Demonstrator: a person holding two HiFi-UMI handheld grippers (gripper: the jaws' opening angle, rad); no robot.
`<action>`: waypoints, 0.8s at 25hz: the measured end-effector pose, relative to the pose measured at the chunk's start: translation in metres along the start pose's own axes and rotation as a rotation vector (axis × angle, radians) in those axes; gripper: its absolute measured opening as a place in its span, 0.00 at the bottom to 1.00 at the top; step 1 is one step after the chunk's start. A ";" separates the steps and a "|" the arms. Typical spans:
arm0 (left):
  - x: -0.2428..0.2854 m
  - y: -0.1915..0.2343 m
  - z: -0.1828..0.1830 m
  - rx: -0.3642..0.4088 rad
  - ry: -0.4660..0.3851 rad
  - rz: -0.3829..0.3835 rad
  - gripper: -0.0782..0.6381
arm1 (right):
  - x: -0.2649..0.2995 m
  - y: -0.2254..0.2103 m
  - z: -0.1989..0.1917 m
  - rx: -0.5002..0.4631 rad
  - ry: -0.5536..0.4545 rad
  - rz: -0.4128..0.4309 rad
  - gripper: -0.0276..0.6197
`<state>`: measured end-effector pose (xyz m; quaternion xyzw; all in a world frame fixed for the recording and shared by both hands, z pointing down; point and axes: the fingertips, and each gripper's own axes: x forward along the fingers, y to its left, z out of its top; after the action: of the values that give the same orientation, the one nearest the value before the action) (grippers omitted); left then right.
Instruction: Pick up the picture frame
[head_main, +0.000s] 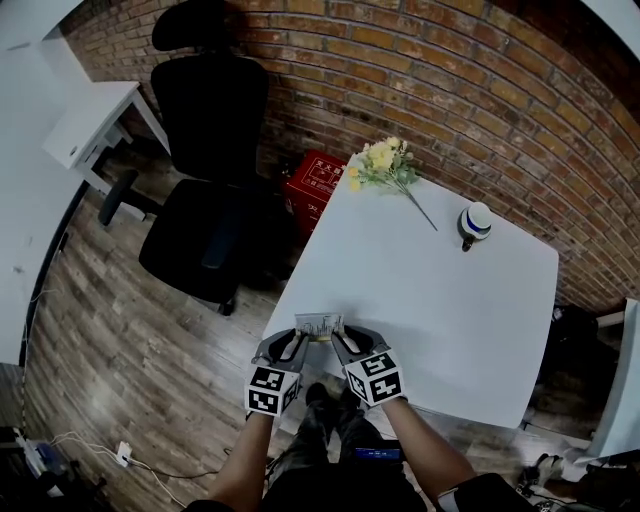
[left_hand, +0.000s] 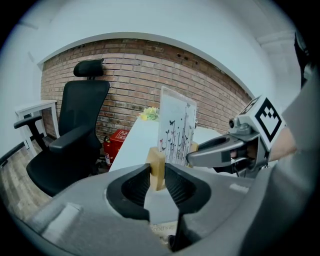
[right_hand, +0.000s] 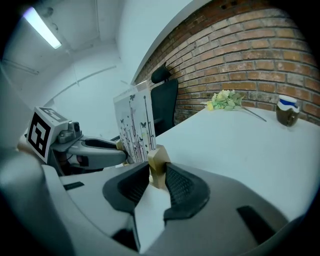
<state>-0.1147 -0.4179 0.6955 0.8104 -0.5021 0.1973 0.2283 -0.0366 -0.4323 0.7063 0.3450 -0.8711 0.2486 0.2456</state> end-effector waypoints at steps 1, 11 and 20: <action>-0.002 -0.002 0.006 0.000 -0.006 -0.004 0.25 | -0.004 0.000 0.005 -0.002 -0.008 0.000 0.21; -0.029 -0.027 0.082 0.078 -0.113 -0.016 0.24 | -0.059 -0.002 0.072 -0.065 -0.112 -0.029 0.20; -0.040 -0.048 0.106 0.102 -0.170 -0.042 0.24 | -0.089 -0.005 0.087 -0.057 -0.144 -0.030 0.20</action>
<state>-0.0786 -0.4305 0.5783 0.8451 -0.4920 0.1485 0.1473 0.0015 -0.4453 0.5882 0.3680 -0.8879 0.1945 0.1959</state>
